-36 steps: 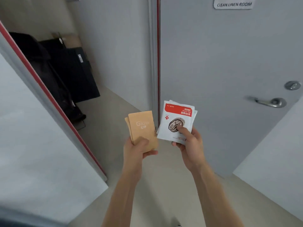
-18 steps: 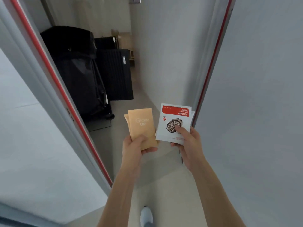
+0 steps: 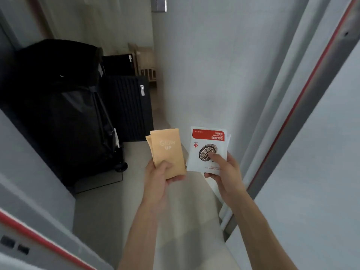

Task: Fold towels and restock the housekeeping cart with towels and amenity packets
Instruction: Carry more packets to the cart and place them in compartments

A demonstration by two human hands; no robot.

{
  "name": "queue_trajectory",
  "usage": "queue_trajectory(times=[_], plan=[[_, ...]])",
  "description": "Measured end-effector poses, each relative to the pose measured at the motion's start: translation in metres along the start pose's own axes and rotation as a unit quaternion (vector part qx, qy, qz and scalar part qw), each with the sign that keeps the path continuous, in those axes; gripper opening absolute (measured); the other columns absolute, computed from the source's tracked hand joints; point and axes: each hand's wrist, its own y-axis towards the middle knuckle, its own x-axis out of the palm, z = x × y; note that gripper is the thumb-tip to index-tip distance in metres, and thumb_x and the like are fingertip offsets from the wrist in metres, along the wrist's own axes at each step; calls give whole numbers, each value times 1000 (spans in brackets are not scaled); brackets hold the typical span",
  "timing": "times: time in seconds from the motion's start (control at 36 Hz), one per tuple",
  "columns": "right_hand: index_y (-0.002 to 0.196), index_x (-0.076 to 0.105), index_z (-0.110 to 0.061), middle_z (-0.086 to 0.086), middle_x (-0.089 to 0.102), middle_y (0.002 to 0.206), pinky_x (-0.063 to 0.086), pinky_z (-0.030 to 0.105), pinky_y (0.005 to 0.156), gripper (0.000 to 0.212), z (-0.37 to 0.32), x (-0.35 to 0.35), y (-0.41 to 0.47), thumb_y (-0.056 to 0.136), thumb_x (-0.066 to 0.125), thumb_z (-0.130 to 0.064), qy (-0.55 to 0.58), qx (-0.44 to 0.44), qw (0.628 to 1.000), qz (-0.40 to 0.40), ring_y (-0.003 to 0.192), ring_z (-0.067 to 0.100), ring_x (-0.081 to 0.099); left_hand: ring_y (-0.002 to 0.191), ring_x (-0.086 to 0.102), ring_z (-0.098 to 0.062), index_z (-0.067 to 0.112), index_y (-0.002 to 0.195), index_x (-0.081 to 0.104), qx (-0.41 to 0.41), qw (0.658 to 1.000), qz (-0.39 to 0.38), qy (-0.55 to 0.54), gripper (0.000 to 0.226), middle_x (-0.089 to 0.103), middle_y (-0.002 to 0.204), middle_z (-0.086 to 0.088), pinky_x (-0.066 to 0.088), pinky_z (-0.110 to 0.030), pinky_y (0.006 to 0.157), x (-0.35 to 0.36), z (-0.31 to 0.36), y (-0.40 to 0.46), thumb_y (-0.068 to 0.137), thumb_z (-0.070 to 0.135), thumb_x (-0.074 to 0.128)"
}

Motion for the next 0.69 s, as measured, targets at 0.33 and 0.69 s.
queue_trajectory(times=[0.33,0.69], plan=[[100,67,-7,10,73,86,48,30,49,11,22,52,228,91,60,-6,3,36,998,-55,65,21,64,92,73,-28,5,127,57,33,997,66,-10,36,71,116,-16,59,-36,64,16,1,205,95,-6,45],[108,68,-10,9,77,93,51,28,47,19,-8,132,499,89,65,-8,-5,54,987,-154,73,23,73,102,68,-47,0,125,56,64,988,135,-39,32,68,116,-27,61,-37,65,75,49,433,94,-3,47]])
